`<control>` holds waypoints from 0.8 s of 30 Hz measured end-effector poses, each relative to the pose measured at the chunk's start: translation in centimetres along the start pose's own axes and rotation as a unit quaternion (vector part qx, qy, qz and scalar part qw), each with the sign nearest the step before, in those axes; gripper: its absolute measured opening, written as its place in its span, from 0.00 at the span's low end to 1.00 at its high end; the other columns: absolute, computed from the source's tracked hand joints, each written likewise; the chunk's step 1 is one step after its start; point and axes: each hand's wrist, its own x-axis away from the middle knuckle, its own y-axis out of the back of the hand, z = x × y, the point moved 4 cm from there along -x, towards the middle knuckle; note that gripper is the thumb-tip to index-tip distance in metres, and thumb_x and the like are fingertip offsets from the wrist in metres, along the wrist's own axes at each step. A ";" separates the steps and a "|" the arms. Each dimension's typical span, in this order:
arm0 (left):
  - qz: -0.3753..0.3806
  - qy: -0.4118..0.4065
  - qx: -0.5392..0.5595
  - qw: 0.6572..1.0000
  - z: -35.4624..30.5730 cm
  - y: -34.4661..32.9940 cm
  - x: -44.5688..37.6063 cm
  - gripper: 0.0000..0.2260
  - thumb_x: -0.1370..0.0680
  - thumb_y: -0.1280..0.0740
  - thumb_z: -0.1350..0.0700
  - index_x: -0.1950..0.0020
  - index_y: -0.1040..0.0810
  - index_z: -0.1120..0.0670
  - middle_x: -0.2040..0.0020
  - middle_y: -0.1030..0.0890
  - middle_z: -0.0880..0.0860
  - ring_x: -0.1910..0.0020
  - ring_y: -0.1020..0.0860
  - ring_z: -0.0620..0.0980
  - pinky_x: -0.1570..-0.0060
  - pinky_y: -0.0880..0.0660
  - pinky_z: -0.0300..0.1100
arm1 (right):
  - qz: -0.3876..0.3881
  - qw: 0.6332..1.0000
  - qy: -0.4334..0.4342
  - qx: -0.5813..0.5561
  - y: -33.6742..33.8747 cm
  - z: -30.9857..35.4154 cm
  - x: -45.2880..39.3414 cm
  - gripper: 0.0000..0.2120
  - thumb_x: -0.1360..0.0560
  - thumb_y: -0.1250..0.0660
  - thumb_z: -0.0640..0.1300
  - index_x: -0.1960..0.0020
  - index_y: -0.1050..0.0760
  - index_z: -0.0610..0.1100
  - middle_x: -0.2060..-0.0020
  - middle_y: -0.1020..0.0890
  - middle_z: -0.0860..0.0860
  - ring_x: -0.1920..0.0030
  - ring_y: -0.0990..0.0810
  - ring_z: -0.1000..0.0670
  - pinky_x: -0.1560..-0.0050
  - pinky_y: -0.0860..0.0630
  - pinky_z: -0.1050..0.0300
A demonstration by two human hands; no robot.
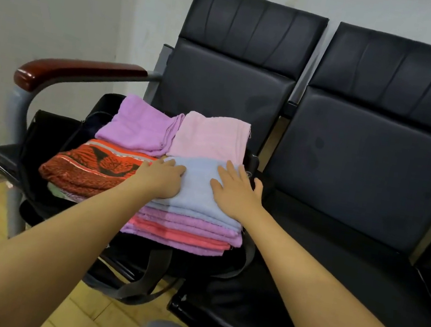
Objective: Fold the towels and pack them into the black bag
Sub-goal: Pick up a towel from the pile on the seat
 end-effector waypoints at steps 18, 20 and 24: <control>-0.206 -0.135 0.235 0.940 -16.0 4.2 4.1 0.14 0.22 0.42 0.60 0.38 0.24 0.58 0.41 0.23 0.59 0.43 0.25 0.59 0.42 0.29 0.51 | -0.227 0.924 -0.099 -0.290 4.1 -13.3 9.8 0.06 0.21 0.39 0.44 0.49 0.24 0.45 0.49 0.24 0.51 0.52 0.23 0.50 0.50 0.25 0.53; -0.186 -0.165 0.245 0.937 -20.5 3.7 4.5 0.13 0.22 0.40 0.59 0.38 0.24 0.57 0.42 0.24 0.58 0.43 0.25 0.59 0.41 0.29 0.50 | -0.252 0.914 -0.131 -0.288 4.5 -17.2 12.5 0.05 0.21 0.40 0.43 0.52 0.25 0.47 0.51 0.23 0.51 0.53 0.23 0.51 0.51 0.25 0.53; -0.129 -0.244 0.253 0.927 -29.8 2.0 5.4 0.12 0.21 0.40 0.58 0.39 0.24 0.56 0.43 0.25 0.55 0.45 0.24 0.55 0.41 0.28 0.49 | -0.289 0.884 -0.214 -0.300 4.5 -25.3 18.6 0.06 0.21 0.40 0.43 0.52 0.25 0.47 0.56 0.21 0.50 0.60 0.23 0.51 0.59 0.26 0.54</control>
